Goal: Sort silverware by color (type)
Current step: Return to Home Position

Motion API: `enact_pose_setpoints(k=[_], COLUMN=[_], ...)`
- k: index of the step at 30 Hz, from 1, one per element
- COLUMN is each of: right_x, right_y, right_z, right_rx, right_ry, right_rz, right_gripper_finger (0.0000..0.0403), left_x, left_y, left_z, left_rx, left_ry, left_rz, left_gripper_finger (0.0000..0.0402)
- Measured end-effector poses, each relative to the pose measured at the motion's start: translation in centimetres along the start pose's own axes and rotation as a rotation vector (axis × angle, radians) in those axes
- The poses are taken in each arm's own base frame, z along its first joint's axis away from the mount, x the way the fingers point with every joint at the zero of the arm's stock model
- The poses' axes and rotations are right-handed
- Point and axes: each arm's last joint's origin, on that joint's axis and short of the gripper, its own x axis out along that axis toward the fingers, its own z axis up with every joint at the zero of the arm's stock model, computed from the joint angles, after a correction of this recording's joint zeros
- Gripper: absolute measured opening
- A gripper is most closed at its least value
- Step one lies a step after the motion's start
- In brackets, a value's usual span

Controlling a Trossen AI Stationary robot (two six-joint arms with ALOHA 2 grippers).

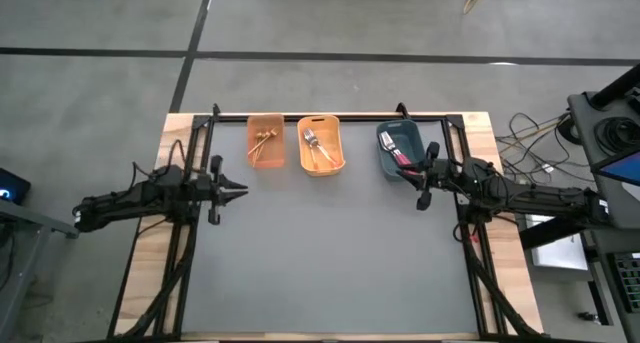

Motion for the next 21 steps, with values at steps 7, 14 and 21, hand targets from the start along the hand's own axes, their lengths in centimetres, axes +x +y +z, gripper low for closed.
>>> enact_pose_setpoints(k=[7,14,21], right_x=[-1.5,-2.3,-2.9], right_y=[0.2,0.4,0.5], right_z=[-2.5,-2.7,-2.8], right_rx=[0.007,0.014,-0.049], right_ry=[-0.055,-0.08,-0.086], right_rz=[-0.03,0.047,0.058], right_gripper_finger=[0.0063,0.0063,0.0063], left_x=[1.3,1.4,1.4], left_y=[-0.4,-0.5,-0.5], left_z=[-2.2,-2.3,-2.4], left_rx=[-0.045,0.007,-0.076], left_ry=[-0.045,-0.088,-0.077], left_rz=[-0.095,-0.141,-0.14], left_gripper_finger=[0.0037,0.0037,0.0037])
